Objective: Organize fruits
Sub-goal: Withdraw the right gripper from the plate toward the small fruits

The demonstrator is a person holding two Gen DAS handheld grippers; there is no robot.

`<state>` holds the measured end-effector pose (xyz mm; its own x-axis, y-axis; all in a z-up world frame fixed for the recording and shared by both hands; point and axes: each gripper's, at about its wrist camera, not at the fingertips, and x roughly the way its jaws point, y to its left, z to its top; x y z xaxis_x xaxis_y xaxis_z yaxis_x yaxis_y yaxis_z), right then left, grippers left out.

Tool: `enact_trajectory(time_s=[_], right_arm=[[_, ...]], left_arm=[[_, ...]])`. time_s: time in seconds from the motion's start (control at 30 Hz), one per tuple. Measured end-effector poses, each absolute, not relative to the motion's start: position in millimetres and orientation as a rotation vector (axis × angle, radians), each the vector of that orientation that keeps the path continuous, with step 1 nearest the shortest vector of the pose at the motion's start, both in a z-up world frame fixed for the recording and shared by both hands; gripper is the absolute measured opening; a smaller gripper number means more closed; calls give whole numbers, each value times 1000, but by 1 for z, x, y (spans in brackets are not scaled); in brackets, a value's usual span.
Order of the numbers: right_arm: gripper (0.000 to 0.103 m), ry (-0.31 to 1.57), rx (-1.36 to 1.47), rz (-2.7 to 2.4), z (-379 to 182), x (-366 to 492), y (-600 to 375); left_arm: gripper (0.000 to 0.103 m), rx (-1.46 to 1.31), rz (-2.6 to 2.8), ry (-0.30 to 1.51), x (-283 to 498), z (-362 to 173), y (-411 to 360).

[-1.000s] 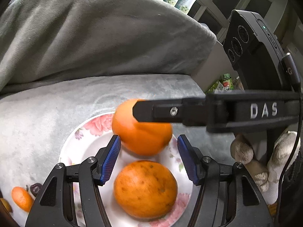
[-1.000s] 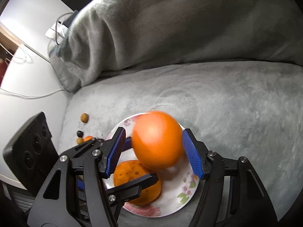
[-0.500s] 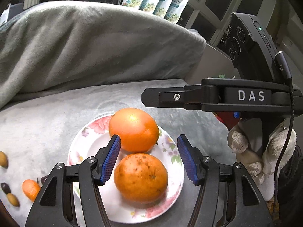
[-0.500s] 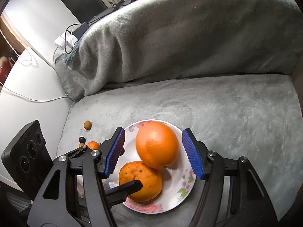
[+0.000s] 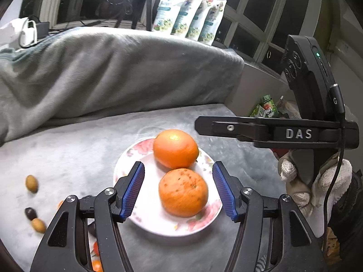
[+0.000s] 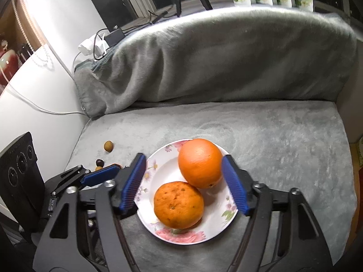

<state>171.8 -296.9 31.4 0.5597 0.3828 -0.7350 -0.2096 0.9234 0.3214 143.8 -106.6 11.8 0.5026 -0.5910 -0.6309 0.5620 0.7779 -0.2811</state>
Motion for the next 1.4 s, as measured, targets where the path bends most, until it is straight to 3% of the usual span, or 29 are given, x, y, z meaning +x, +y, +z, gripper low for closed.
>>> enact_trajectory(time_s=[0.4,0.53,0.77,1.27,1.4], right_arm=[[75,798,52,401,43,123,-245],[82,764,18,417,43,109,-229],[82,706,-41,443,41,82,-202],[82,767,-33,582,1,68,-165],[70,801,-50,595,-12,69,-155]], left_arm=[[62,-41,-584,721,130,11,-47],[62,-37,-541,714,129,6,-27],[62,-28,-453,716,127,-5,16],[62,-121,-333,776,128,-37,89],[60,-141,-333,789,129,-43,95]])
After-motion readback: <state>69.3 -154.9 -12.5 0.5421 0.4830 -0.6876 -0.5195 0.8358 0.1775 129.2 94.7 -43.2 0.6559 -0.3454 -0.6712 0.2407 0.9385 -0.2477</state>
